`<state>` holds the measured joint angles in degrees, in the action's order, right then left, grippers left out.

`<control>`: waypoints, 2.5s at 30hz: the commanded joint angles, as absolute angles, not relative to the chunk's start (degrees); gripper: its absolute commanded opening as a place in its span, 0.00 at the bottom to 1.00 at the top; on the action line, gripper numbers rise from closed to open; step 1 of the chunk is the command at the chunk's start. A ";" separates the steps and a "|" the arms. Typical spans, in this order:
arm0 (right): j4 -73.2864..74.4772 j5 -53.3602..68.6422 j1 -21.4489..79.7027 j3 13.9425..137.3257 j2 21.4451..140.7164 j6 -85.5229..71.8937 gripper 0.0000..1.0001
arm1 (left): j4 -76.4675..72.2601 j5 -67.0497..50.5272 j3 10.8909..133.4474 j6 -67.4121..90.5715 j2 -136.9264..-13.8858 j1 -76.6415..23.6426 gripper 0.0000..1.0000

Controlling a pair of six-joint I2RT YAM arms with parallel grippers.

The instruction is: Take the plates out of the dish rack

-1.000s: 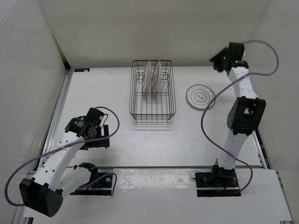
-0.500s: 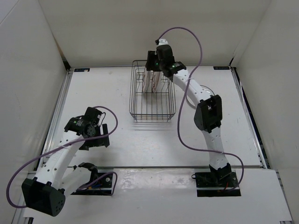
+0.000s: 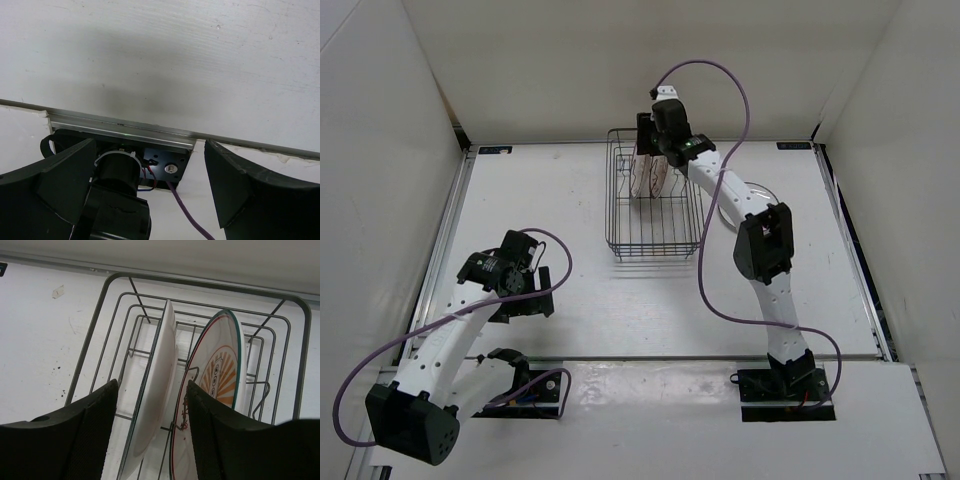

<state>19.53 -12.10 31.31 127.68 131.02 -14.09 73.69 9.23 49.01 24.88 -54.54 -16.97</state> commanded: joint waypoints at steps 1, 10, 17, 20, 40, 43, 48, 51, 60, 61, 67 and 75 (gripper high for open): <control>21.53 -13.10 30.85 128.32 133.68 -13.53 0.60 | 74.18 10.02 49.83 24.61 -54.05 -16.61 1.00; 22.15 -16.34 33.83 130.78 136.32 -15.82 0.37 | 76.11 9.84 51.15 23.91 -53.62 -16.79 1.00; 20.13 -25.83 36.12 132.63 136.23 -16.78 0.10 | 79.80 10.55 52.56 23.64 -52.65 -16.61 1.00; 19.08 -31.53 36.65 132.89 134.48 -18.19 0.00 | 80.24 10.98 52.47 23.29 -51.59 -16.70 1.00; 11.60 -39.99 37.53 127.89 109.80 -14.94 0.00 | 78.66 7.74 49.40 25.22 -49.22 -16.79 1.00; 13.08 -45.93 36.74 124.46 103.23 -15.90 0.00 | 78.48 7.47 49.31 25.22 -49.04 -16.70 1.00; 24.95 -47.20 26.06 108.06 86.81 -31.77 0.00 | 77.78 6.24 48.52 25.75 -47.29 -16.87 1.00; 26.28 -41.95 19.44 85.21 70.08 -43.66 0.00 | 77.61 5.45 47.46 26.28 -46.85 -17.75 1.00; 43.58 -35.77 13.01 41.97 34.85 -61.23 0.00 | 76.82 2.73 45.35 26.81 -44.91 -23.29 1.00; 48.64 -35.77 12.83 37.92 33.15 -64.30 0.00 | 76.73 2.64 45.09 26.72 -45.00 -23.47 1.00; 57.03 -35.50 12.83 22.35 16.01 -77.77 0.00 | 76.64 2.28 44.65 27.07 -44.83 -24.87 1.00; 65.92 -38.06 12.92 15.74 12.12 -92.71 0.31 | 76.55 2.11 44.12 27.42 -44.47 -25.14 1.00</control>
